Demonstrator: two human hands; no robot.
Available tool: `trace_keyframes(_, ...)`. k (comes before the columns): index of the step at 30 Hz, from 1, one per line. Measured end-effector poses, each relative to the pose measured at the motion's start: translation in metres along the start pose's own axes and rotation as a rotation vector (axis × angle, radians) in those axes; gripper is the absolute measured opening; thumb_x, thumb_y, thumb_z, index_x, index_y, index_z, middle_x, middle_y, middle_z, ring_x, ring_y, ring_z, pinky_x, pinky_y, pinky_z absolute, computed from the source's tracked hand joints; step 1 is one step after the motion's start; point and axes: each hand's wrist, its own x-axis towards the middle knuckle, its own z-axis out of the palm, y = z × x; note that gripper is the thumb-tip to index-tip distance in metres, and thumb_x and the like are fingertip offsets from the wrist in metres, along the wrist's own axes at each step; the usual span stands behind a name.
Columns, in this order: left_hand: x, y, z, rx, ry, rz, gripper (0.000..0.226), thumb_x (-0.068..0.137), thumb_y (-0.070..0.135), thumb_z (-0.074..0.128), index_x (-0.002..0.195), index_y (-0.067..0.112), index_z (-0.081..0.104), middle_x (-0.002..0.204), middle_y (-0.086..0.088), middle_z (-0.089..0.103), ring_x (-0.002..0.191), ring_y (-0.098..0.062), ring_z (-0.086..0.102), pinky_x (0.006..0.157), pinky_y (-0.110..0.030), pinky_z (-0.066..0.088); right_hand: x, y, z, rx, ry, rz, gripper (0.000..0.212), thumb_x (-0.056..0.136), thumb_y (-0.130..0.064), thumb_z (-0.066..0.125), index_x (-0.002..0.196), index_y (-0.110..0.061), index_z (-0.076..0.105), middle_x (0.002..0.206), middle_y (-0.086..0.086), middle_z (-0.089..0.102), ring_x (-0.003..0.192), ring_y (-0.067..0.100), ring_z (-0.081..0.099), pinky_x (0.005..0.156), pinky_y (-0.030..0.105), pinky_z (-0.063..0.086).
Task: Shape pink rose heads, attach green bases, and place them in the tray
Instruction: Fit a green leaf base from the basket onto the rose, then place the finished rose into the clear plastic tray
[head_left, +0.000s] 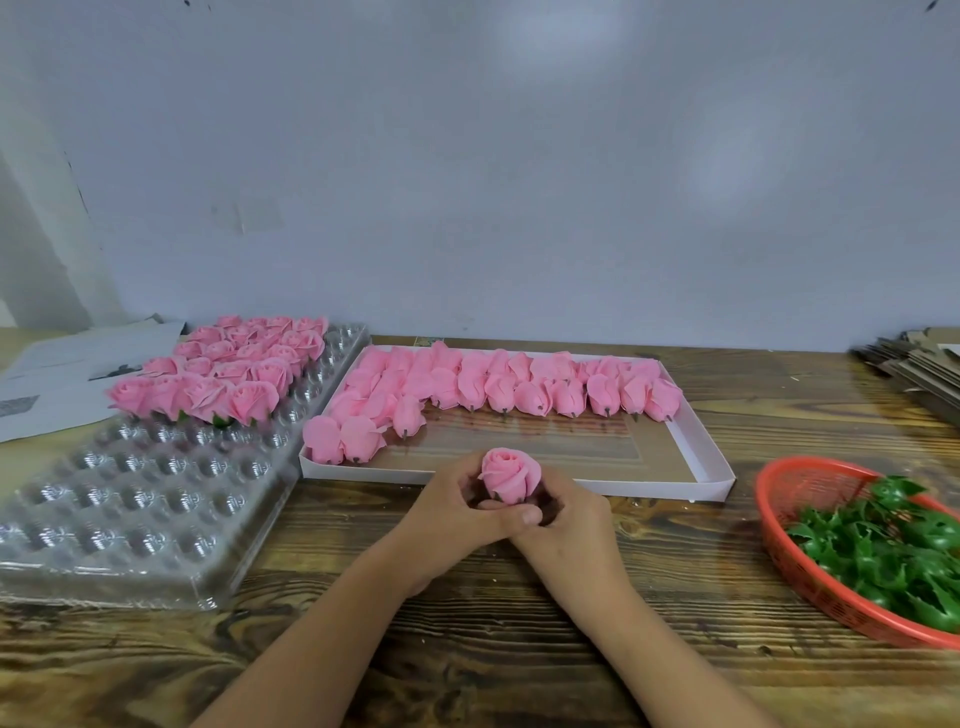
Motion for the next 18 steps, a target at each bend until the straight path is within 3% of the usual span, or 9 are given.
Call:
trace_keyframes(2,0.0,-0.001,0.0,0.003,0.023,0.021,0.035,0.073,0.037,0.083,0.107,0.041,0.074,0.11,0.007,0.076,0.106,-0.009,0.069,0.085,-0.016,0.052,-0.001,0.003,0.0,-0.034,0.007,0.028,0.025,0.077,-0.023,0.079,0.092,-0.04,0.07,0.077,-0.018,0.071,0.081,-0.005,0.064,0.065,0.01,0.048)
trace_keyframes(5,0.002,-0.004,0.0,-0.005,0.062,0.033,0.033,0.077,0.026,0.084,0.108,0.036,0.075,0.109,0.004,0.077,0.105,-0.011,0.071,0.084,-0.016,0.053,0.0,0.005,0.0,-0.057,0.01,0.062,0.024,0.077,-0.019,0.077,0.098,-0.028,0.073,0.077,-0.017,0.069,0.08,-0.006,0.063,0.064,0.01,0.047)
trace_keyframes(8,0.003,-0.006,-0.003,-0.009,0.122,0.011,0.033,0.083,0.015,0.083,0.111,0.03,0.076,0.108,0.005,0.077,0.105,-0.011,0.071,0.082,-0.014,0.052,0.001,0.004,0.001,-0.064,0.028,0.064,0.021,0.074,-0.024,0.078,0.089,-0.034,0.068,0.071,-0.013,0.068,0.071,-0.003,0.061,0.06,0.011,0.045)
trace_keyframes(13,0.002,-0.007,-0.008,0.015,0.115,0.014,0.03,0.085,0.015,0.08,0.111,0.031,0.077,0.107,0.005,0.078,0.103,-0.01,0.072,0.081,-0.013,0.053,0.003,0.003,0.003,-0.032,0.023,0.06,0.025,0.062,-0.056,0.068,0.083,-0.043,0.063,0.076,-0.017,0.067,0.066,-0.001,0.058,0.057,0.012,0.045)
trace_keyframes(18,0.004,-0.006,-0.014,0.055,0.183,0.051,0.03,0.082,0.014,0.083,0.105,0.033,0.078,0.103,0.004,0.079,0.101,-0.014,0.074,0.081,-0.021,0.058,0.004,0.004,0.004,-0.02,-0.061,0.082,0.038,0.062,-0.051,0.081,0.093,-0.049,0.059,0.085,-0.021,0.067,0.069,0.003,0.06,0.06,0.013,0.047)
